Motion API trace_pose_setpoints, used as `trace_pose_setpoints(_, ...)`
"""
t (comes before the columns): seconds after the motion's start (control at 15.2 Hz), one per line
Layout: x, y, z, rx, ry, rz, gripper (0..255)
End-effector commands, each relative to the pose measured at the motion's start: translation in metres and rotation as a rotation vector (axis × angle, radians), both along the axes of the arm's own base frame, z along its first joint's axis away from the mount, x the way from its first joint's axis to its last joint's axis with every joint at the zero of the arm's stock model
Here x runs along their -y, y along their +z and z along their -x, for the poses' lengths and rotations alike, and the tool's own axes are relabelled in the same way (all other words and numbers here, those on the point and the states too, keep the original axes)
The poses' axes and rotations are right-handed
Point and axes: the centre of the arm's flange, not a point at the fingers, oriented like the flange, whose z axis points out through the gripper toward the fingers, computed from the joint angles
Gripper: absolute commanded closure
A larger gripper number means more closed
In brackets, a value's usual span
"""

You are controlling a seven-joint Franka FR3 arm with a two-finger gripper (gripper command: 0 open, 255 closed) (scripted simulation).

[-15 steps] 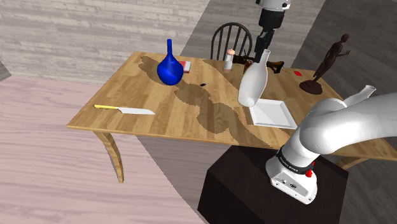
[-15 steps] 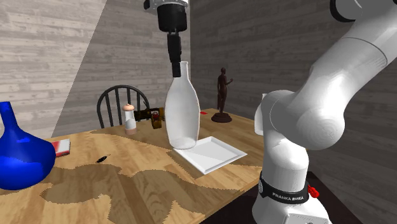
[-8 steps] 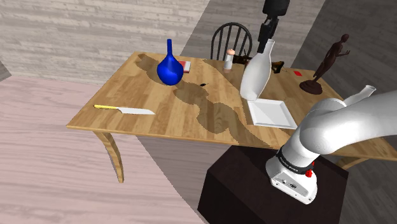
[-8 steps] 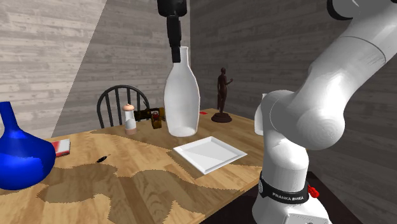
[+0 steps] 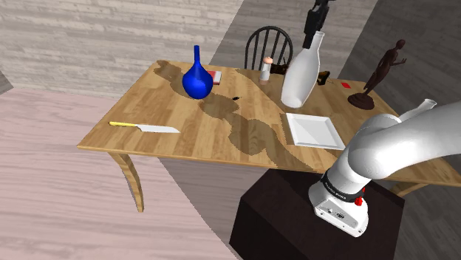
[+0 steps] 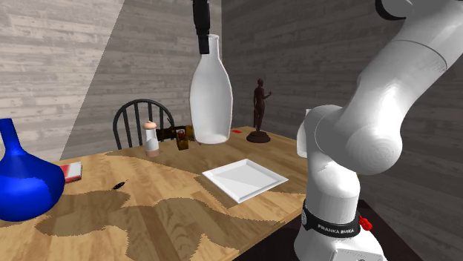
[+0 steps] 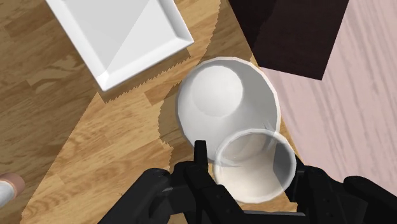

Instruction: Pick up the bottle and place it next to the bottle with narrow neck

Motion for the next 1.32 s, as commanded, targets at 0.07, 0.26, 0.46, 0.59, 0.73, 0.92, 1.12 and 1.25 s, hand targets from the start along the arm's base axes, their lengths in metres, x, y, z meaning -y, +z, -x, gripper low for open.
trace_pose_setpoints(0.07,0.000,0.016,0.001,0.000,0.000,0.000,255)
trace_pose_setpoints(0.26,0.000,0.032,0.001,0.000,0.000,0.000,255)
trace_pose_setpoints(0.46,0.000,0.048,0.001,0.000,0.000,0.000,255)
trace_pose_setpoints(0.59,0.000,0.059,0.001,0.000,0.000,0.000,255)
trace_pose_setpoints(0.73,0.000,0.069,0.001,0.000,0.000,0.000,255)
trace_pose_setpoints(0.92,0.009,0.077,0.011,0.000,0.000,0.000,255)
trace_pose_setpoints(1.12,0.035,0.077,0.040,0.000,0.000,0.000,255)
trace_pose_setpoints(1.25,0.053,0.077,0.060,0.000,0.000,0.000,255)
